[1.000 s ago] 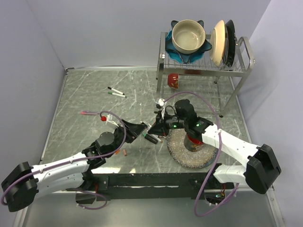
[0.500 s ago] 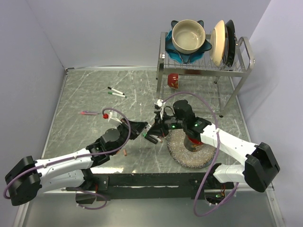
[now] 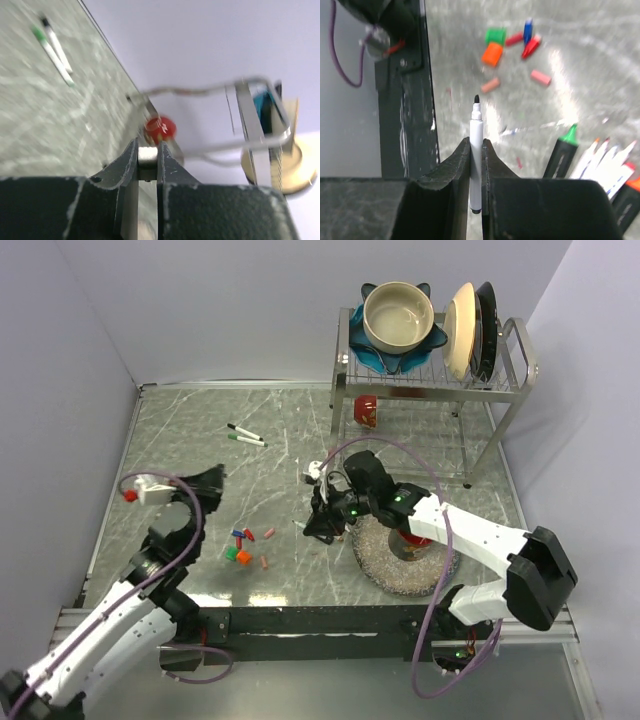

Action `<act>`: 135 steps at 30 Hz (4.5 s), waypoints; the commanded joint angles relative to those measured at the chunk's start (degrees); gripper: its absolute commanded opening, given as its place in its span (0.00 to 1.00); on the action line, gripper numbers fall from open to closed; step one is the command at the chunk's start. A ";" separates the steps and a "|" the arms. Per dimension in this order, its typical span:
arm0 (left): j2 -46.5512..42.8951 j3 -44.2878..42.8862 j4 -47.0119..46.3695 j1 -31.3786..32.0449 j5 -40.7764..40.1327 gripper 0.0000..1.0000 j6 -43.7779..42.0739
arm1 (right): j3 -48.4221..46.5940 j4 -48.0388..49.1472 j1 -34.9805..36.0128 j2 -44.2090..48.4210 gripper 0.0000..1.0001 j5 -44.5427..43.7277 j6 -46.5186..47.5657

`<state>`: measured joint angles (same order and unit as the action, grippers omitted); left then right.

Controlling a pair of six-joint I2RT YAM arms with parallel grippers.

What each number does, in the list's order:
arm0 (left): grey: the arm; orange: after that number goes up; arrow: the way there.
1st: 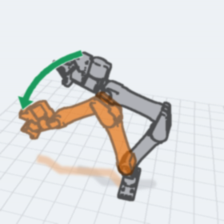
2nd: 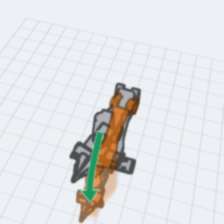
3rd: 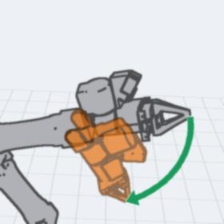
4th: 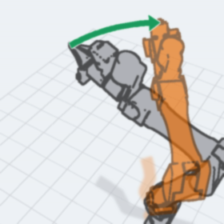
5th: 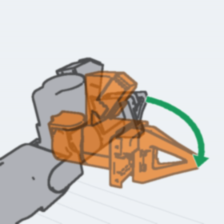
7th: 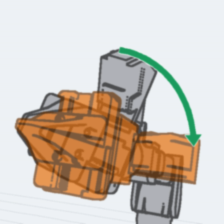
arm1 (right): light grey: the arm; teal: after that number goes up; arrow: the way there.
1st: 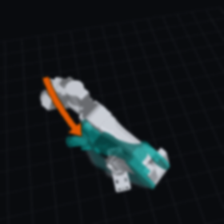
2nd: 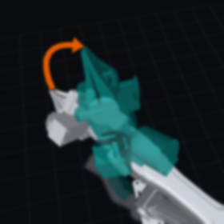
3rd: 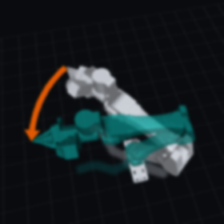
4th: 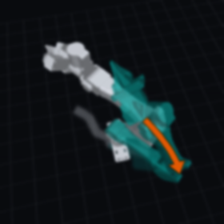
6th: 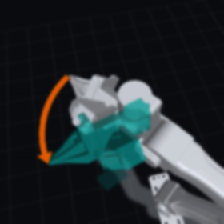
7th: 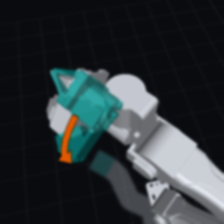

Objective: Open the pen caps

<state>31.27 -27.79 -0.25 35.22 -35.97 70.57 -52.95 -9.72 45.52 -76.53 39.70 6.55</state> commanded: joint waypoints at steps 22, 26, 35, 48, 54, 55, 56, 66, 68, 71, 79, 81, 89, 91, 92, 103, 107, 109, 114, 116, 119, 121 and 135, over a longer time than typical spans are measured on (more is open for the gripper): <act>2.84 7.66 20.11 -7.80 13.11 0.02 3.52 | -5.06 -3.64 -0.69 -15.48 0.05 -32.06 0.66; 2.31 8.89 21.69 -8.41 14.34 0.06 4.75 | -6.37 -4.61 -0.69 -17.33 0.06 -32.14 0.66; 4.15 9.86 23.28 -8.86 15.93 0.06 6.08 | -7.52 -5.67 -0.69 -19.80 0.18 -32.85 0.92; 9.16 10.56 25.65 -9.29 16.81 0.12 9.59 | -7.96 -6.28 -0.78 -19.88 0.29 -32.67 1.36; 10.13 10.39 26.71 -9.29 16.37 0.25 10.56 | -8.05 -6.63 -0.69 -18.83 0.31 -32.41 1.54; 10.13 10.39 26.71 -9.29 16.28 0.27 10.64 | -8.05 -6.63 -0.61 -18.66 0.31 -32.23 1.71; 10.22 10.48 26.71 -9.29 16.28 0.31 10.65 | -8.31 -6.98 -0.87 -18.39 0.32 -31.88 2.15; 11.19 9.86 27.49 -9.38 15.93 0.39 11.26 | -8.40 -7.60 -1.57 -16.37 0.34 -30.21 2.86; 10.57 9.16 28.02 -9.38 15.23 0.41 11.09 | -8.40 -7.86 -1.57 -16.02 0.34 -29.60 3.38; 9.69 6.36 29.87 -9.82 13.38 0.55 9.51 | -9.01 -9.87 -1.75 -14.96 0.38 -26.98 6.00; 17.31 -7.08 27.86 -23.42 14.05 0.87 -5.77 | -10.25 -17.80 -2.62 -9.78 0.46 -14.92 17.88; 20.92 -8.85 25.22 -30.43 18.02 0.93 -8.76 | -9.72 -17.62 -2.71 -7.77 0.47 -14.48 18.24; 51.41 -33.71 40.41 -38.91 19.70 0.70 -10.18 | -9.45 -17.88 -3.15 -5.56 0.47 -13.69 18.77; 56.77 -38.01 41.64 -39.62 19.44 0.59 -11.94 | -9.28 -17.80 -3.07 -5.03 0.47 -13.60 18.77; 58.19 -38.91 41.65 -39.97 19.36 0.49 -12.46 | -9.28 -17.88 -3.15 -4.77 0.47 -13.60 18.85; 71.30 -47.79 42.18 -42.43 21.20 0.39 -14.75 | -9.28 -18.06 -3.15 -3.62 0.47 -14.21 19.12; 73.93 -48.76 42.00 -42.52 21.64 0.40 -14.93 | -9.28 -18.15 -3.07 -3.80 0.47 -14.30 19.21; 75.60 -49.55 42.52 -42.43 21.81 0.40 -15.02 | -9.28 -18.15 -2.98 -3.89 0.48 -14.30 19.21; 77.54 -49.82 42.35 -42.43 22.25 0.40 -15.19 | -9.37 -18.23 -3.07 -4.24 0.48 -14.30 19.38; 77.72 -49.73 41.91 -42.34 22.25 0.41 -15.46 | -9.37 -18.41 -3.07 -4.41 0.48 -14.30 19.38; 78.42 -50.17 42.26 -42.34 22.17 0.41 -15.72 | -9.37 -18.32 -3.07 -4.42 0.48 -14.30 19.38; 78.51 -50.43 42.61 -42.43 22.08 0.41 -15.90 | -9.28 -18.32 -3.07 -4.59 0.48 -14.30 19.29; 75.95 -50.96 42.00 -42.43 23.13 0.43 -15.55 | -9.45 -18.41 -3.07 -5.12 0.48 -14.21 19.56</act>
<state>108.31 -76.14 41.34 -7.27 -13.30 55.53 -61.41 -28.40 42.81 -81.84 25.04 25.26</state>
